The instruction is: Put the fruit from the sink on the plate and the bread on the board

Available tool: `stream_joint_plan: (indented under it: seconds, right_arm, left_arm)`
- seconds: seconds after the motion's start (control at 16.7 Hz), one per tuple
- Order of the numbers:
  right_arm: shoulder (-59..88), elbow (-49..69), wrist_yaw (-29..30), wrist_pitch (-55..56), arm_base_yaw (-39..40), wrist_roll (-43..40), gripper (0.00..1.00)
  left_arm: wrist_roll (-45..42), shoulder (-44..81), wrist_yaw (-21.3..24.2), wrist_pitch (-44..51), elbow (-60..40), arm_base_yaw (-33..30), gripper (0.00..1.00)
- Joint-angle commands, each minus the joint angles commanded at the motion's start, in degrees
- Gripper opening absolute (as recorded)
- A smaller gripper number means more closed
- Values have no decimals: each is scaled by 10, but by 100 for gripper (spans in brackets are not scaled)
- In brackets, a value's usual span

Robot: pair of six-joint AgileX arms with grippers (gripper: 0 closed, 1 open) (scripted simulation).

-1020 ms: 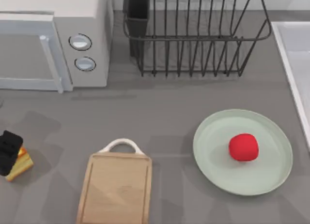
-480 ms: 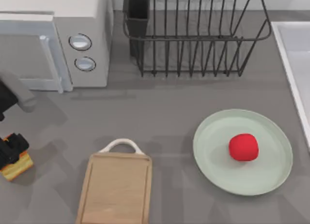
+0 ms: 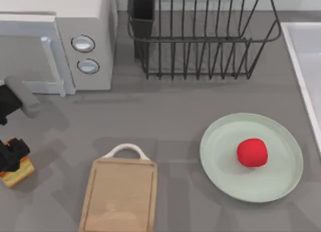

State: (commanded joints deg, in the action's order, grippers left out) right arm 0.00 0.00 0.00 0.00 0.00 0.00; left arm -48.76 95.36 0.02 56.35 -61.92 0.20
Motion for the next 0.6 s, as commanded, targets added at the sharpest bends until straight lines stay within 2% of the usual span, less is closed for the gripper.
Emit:
stream_joint_plan:
  seconds: [0.18, 0.42, 0.6]
  right_arm:
    - [0, 0, 0, 0, 0, 0, 100]
    - [0, 0, 0, 0, 0, 0, 100]
    - [0, 0, 0, 0, 0, 0, 100]
  left_arm:
    - [0, 11, 0, -23, 15, 0, 100]
    - [-2, 53, 0, -122, 63, 1, 100]
    - [-3, 76, 0, -163, 87, 2, 100]
